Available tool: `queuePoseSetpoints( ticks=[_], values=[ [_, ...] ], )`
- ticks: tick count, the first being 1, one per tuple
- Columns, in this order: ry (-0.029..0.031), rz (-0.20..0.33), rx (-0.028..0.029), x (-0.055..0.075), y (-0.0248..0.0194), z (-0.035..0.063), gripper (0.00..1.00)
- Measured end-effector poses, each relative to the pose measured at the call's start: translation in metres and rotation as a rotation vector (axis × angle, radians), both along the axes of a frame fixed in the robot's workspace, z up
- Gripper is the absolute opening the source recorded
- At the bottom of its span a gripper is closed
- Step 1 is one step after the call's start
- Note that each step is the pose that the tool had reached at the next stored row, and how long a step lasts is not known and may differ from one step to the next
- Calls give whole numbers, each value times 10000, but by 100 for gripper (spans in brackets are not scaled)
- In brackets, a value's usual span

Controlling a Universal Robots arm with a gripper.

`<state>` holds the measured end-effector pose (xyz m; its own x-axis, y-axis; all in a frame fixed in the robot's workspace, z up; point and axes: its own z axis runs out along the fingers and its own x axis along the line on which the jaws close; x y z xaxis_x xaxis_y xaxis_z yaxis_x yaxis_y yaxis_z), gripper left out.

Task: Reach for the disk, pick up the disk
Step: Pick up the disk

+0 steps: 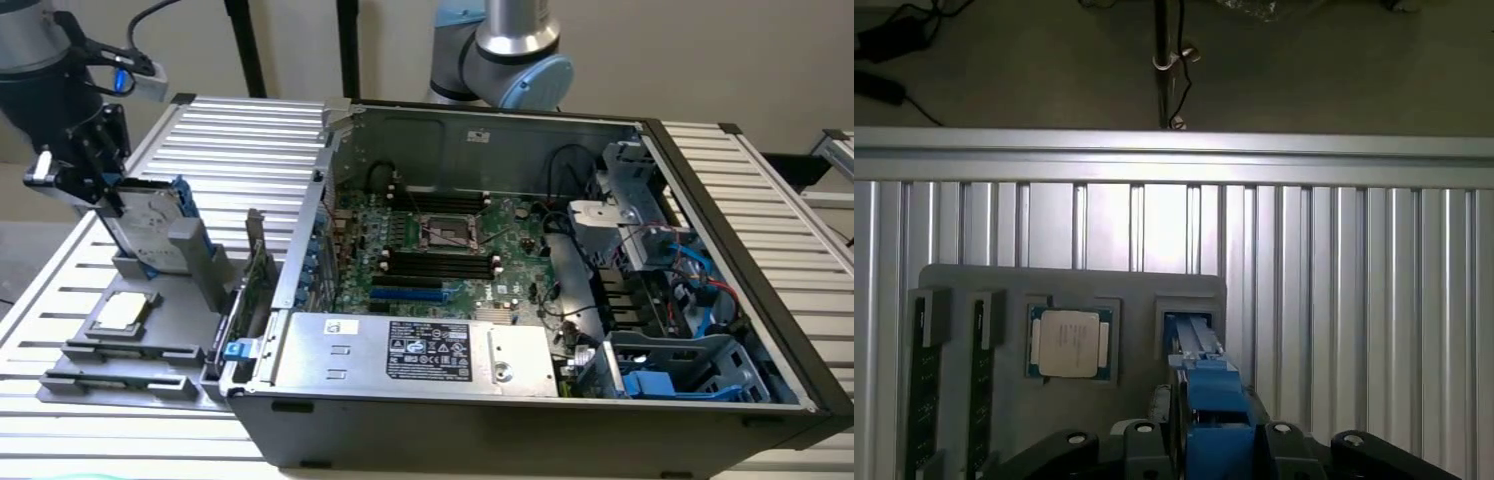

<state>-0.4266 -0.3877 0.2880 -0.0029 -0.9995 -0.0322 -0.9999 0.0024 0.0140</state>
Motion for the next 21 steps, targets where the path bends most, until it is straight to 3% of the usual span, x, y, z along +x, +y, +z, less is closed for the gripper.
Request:
queuePoseSetpoints(
  ticks=[2,10,21],
  values=[
    [0,-1,0,0,-6,0,33],
    [-1,0,1,-1,-65,-1,33],
    [-2,-1,1,-1,-67,-1,33]
  ],
)
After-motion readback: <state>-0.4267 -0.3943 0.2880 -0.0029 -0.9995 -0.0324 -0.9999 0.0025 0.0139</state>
